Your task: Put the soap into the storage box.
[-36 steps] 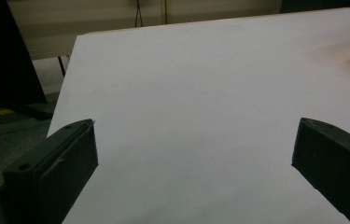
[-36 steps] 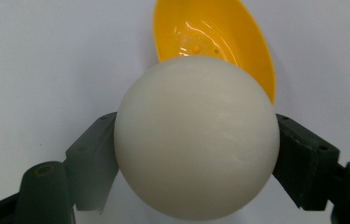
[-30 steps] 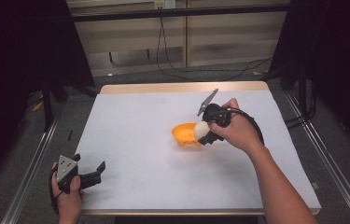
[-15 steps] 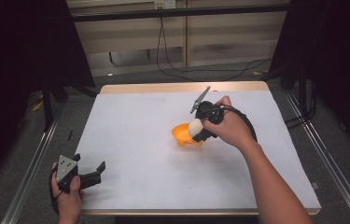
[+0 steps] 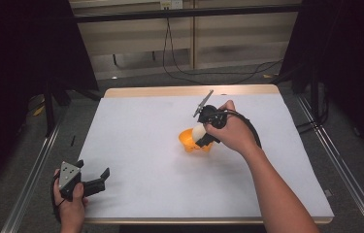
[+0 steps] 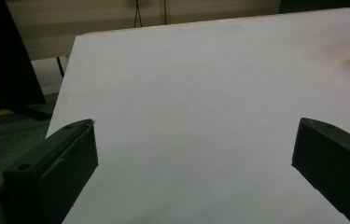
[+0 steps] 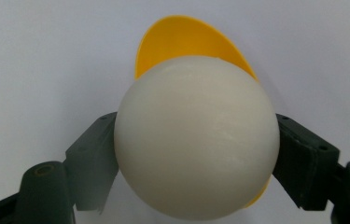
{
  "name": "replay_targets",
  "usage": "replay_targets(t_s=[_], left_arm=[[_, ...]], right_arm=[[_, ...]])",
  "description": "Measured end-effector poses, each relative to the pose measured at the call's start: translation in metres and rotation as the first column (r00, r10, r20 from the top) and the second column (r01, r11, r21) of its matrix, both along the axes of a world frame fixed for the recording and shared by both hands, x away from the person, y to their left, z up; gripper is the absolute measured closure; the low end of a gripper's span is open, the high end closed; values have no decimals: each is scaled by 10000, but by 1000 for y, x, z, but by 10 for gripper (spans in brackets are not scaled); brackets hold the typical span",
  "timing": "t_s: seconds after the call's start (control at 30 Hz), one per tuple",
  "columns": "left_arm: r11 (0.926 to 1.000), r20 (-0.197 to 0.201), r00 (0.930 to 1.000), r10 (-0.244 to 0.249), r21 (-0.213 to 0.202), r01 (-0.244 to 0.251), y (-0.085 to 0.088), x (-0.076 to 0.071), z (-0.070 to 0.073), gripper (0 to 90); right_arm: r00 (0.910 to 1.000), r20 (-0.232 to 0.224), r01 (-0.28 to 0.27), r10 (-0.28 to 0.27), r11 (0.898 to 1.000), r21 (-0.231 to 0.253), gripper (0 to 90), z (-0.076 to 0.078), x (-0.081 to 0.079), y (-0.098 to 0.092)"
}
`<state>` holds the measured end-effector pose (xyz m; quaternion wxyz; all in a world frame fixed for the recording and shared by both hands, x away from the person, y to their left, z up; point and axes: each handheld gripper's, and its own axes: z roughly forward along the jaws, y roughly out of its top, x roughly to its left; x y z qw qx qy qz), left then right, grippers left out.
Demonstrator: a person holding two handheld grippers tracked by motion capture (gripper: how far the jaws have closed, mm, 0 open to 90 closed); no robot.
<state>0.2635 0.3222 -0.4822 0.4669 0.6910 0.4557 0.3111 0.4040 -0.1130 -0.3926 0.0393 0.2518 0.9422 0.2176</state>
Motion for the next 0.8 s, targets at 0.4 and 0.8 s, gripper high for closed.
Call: replay_targets(t_s=[0.4,0.8], left_arm=[[10000,-20,10000,-72,55,72,1,0,0,0],[10000,-33,10000,-33,-35,33,0,0,0,0]], right_arm=[[9999,-8,-155,155,9999,-16,227,-5,7,4],[9996,-161,-219,217,9996,-154,226,-9,10,9]])
